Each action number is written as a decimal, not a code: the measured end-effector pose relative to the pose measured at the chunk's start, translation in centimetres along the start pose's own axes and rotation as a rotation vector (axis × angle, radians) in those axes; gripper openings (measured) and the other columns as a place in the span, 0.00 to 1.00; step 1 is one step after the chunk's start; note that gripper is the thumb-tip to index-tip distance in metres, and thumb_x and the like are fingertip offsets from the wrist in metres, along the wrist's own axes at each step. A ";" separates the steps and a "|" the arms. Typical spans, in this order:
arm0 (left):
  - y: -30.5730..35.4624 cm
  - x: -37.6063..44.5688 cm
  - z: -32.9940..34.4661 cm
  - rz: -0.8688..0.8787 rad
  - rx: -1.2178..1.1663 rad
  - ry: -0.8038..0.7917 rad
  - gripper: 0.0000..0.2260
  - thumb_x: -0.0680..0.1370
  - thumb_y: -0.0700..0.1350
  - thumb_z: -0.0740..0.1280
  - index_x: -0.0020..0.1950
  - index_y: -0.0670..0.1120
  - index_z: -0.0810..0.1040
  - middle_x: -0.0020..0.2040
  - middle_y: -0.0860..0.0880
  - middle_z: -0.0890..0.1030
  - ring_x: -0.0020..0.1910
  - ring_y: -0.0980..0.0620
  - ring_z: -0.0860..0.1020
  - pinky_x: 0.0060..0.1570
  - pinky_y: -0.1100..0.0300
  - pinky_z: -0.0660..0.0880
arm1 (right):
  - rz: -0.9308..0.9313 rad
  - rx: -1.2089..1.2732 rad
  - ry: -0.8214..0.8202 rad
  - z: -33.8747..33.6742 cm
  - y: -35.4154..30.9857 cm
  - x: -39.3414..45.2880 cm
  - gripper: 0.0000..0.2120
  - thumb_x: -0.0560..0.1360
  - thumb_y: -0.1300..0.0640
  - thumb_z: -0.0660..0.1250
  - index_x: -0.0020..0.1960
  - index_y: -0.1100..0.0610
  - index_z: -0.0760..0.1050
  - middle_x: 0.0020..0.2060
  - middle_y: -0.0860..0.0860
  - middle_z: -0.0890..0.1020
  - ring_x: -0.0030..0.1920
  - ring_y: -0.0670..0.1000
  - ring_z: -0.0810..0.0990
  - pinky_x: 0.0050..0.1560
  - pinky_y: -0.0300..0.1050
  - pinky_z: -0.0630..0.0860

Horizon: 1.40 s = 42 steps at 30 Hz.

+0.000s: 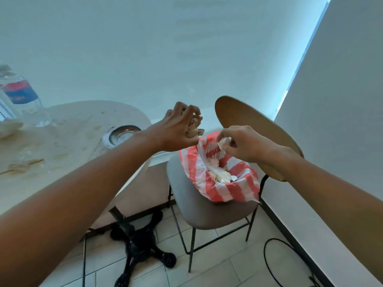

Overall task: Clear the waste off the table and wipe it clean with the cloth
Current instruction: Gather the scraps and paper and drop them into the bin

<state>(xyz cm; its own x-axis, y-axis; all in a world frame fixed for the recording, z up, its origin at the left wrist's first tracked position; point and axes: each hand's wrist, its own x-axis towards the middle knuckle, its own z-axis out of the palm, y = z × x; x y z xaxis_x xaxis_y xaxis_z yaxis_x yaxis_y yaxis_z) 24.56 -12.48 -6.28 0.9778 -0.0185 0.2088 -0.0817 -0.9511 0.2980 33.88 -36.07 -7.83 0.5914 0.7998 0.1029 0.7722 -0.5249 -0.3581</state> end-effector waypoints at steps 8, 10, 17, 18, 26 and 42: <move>1.7 7.4 5.7 -0.021 0.114 -0.287 0.30 0.72 0.62 0.71 0.70 0.55 0.65 0.65 0.47 0.68 0.54 0.44 0.77 0.54 0.46 0.78 | 0.101 0.085 -0.095 3.5 5.9 -0.3 0.11 0.77 0.60 0.69 0.59 0.52 0.79 0.49 0.45 0.79 0.43 0.45 0.78 0.47 0.38 0.79; 1.4 9.4 7.4 0.020 0.175 -0.350 0.30 0.72 0.62 0.71 0.70 0.56 0.66 0.65 0.47 0.68 0.56 0.44 0.77 0.53 0.45 0.78 | 0.135 0.098 -0.106 4.6 6.8 0.1 0.12 0.78 0.59 0.69 0.60 0.52 0.79 0.51 0.46 0.79 0.43 0.45 0.78 0.47 0.37 0.78; 0.7 15.6 13.2 0.173 0.283 -0.583 0.33 0.69 0.57 0.77 0.71 0.56 0.69 0.67 0.46 0.67 0.58 0.42 0.76 0.58 0.47 0.76 | 0.278 0.119 -0.126 8.8 10.2 2.1 0.10 0.78 0.57 0.64 0.57 0.46 0.77 0.50 0.44 0.78 0.46 0.48 0.78 0.45 0.45 0.79; 0.6 16.2 14.0 0.194 0.305 -0.607 0.34 0.69 0.57 0.77 0.72 0.56 0.69 0.67 0.46 0.67 0.58 0.41 0.76 0.57 0.47 0.76 | 0.298 0.109 -0.133 9.3 10.6 2.4 0.09 0.78 0.58 0.64 0.55 0.48 0.77 0.47 0.44 0.77 0.45 0.48 0.77 0.43 0.42 0.76; -0.9 18.3 18.0 0.313 0.343 -0.722 0.33 0.71 0.56 0.75 0.73 0.57 0.67 0.66 0.46 0.68 0.60 0.43 0.75 0.55 0.46 0.77 | 0.394 0.090 -0.181 13.2 12.5 4.0 0.16 0.75 0.48 0.59 0.60 0.45 0.76 0.53 0.43 0.80 0.52 0.46 0.77 0.50 0.49 0.80; -1.4 16.4 9.8 0.290 0.290 -0.523 0.18 0.78 0.57 0.66 0.66 0.51 0.76 0.61 0.50 0.76 0.56 0.50 0.76 0.51 0.51 0.77 | 0.319 0.053 -0.153 7.7 9.4 4.6 0.14 0.77 0.38 0.65 0.59 0.42 0.75 0.54 0.42 0.78 0.51 0.48 0.78 0.48 0.52 0.81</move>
<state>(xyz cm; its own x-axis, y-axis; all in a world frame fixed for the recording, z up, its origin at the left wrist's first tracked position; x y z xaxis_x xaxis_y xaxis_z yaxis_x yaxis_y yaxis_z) 42.59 -14.46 -12.42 0.8948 -0.3638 -0.2587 -0.3716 -0.9282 0.0199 42.06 -35.11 -17.92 0.7560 0.6345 -0.1609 0.5385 -0.7427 -0.3980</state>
